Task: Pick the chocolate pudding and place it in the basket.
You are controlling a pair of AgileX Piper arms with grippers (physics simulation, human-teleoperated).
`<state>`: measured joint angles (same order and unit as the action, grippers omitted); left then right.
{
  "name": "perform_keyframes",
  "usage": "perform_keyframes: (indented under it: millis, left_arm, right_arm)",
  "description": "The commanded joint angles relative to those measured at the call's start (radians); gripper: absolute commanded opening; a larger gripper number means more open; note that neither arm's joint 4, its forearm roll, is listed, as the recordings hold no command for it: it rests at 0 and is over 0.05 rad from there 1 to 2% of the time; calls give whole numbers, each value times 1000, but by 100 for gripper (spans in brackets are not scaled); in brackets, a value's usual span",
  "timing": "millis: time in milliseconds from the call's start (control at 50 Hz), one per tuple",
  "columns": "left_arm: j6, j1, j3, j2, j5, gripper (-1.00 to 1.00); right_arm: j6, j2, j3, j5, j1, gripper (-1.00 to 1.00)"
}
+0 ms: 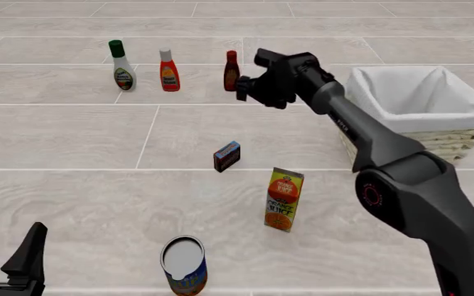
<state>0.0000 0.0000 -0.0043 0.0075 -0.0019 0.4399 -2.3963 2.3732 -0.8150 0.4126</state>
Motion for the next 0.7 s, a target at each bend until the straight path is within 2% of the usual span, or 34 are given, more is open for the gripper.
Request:
perform_keyframes:
  millis: [20, 700]
  left_arm:
    - [0, 0, 0, 0, 0, 100]
    - [0, 0, 0, 0, 0, 100]
  right_arm:
    - [36, -14, -5, 2, 13, 100]
    - [105, -57, -33, 41, 46, 100]
